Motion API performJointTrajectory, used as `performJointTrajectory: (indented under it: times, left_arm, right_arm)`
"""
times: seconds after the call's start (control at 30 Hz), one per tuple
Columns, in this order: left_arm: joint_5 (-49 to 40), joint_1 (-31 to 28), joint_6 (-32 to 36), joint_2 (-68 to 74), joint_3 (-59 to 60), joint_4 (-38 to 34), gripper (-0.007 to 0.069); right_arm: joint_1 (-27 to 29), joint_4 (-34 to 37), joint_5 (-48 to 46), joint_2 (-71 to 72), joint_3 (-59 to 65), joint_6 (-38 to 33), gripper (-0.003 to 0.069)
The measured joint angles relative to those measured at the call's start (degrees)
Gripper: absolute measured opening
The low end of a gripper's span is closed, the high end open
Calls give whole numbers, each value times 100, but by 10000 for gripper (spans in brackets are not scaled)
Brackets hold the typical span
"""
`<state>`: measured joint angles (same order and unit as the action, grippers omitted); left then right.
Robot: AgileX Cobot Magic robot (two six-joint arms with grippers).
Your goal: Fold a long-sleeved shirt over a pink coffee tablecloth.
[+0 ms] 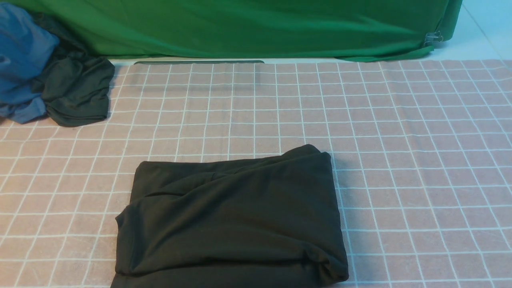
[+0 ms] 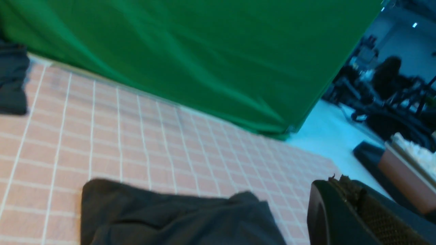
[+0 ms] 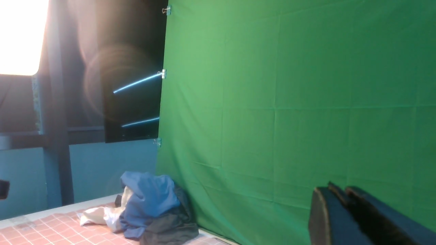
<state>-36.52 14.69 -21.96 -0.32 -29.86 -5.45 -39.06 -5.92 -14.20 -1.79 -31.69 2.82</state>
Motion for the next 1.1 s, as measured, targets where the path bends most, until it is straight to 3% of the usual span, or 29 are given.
performJointTrajectory:
  times: [0.53,0.73,0.9,1.1]
  left_arm:
    - [279,0,22,0,46,9,14]
    - [946,-29,720,5,465,257,14]
    - [2173,-702,1087,10,1799,90,14]
    - [2526,-1692,1165,16,2965,118,14]
  right_arm:
    - [0,5,-119,0,0,4,141]
    - [0,10,-119,0,0,4,146]
    - [0,11,-119,0,0,4,157]
    - [0,16,-119,0,0,4,163]
